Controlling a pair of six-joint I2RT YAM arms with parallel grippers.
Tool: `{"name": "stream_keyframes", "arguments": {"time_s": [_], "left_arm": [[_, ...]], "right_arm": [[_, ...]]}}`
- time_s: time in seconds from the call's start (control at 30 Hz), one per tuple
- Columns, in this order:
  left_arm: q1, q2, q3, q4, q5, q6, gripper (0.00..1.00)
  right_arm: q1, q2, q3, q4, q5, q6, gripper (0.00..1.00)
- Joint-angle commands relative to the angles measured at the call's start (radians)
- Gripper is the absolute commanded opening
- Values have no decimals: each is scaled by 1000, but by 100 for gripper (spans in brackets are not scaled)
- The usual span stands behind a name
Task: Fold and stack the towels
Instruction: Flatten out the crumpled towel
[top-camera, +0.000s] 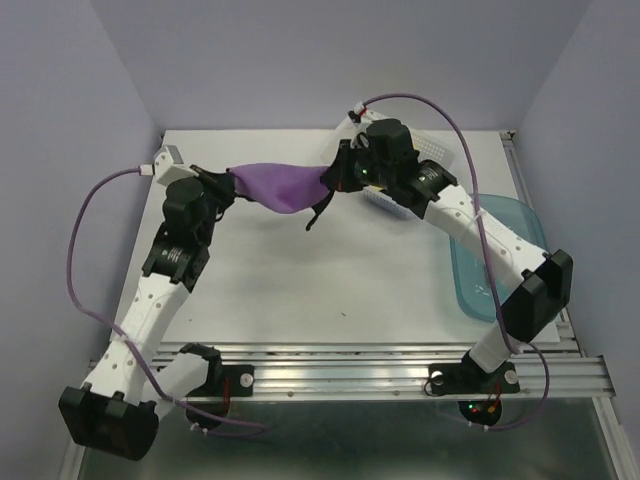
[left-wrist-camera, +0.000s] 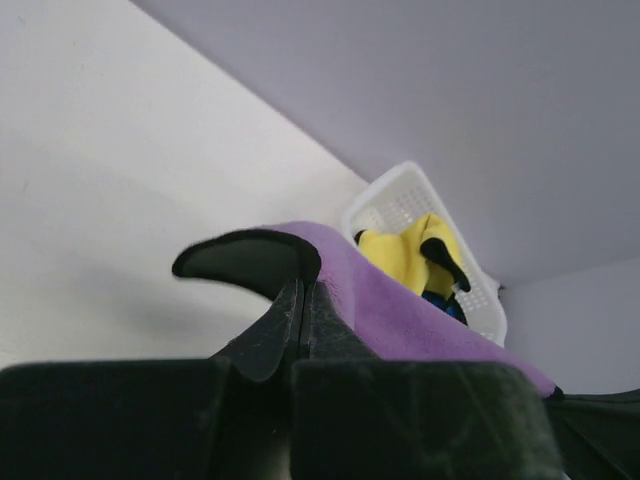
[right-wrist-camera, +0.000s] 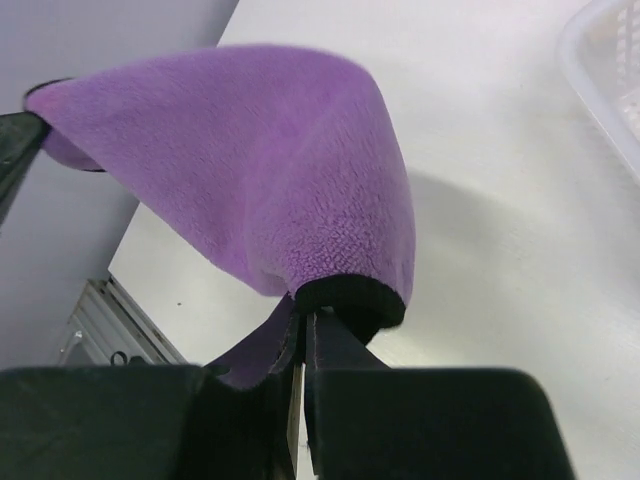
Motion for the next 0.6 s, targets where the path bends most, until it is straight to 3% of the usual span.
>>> {"name": "stream_keyframes", "arguments": {"time_s": [0.0, 0.1, 0.2, 0.27, 0.3, 0.37, 0.43, 0.47, 0.53, 0.57], "left_arm": [[0, -121, -26, -113, -59, 18, 0], [0, -191, -175, -187, -44, -90, 0], [0, -286, -387, -210, 106, -183, 0], [-2, -349, -460, -261, 124, -230, 0], [-2, -369, -468, -308, 118, -233, 40], [-2, -421, -462, -341, 99, -238, 98], [-2, -444, -441, -364, 72, -224, 99], [-2, -457, -423, -367, 67, -220, 99], [-2, -455, -416, -361, 53, -206, 99], [-2, -445, -416, -355, 49, -203, 99]], "right_arm": [[-6, -39, -88, -36, -40, -6, 1], [-15, -102, -234, -57, -19, 28, 1], [-26, -171, -455, -95, -26, 83, 2], [-26, -220, -582, -111, -19, 82, 20], [-25, -228, -604, -120, 6, 85, 35], [-25, -231, -584, -148, 76, 85, 55], [-26, -219, -557, -174, 90, 79, 77], [-26, -215, -538, -174, 97, 71, 81], [-25, -214, -536, -157, 104, 60, 100], [-25, -214, -537, -151, 121, 46, 100]]}}
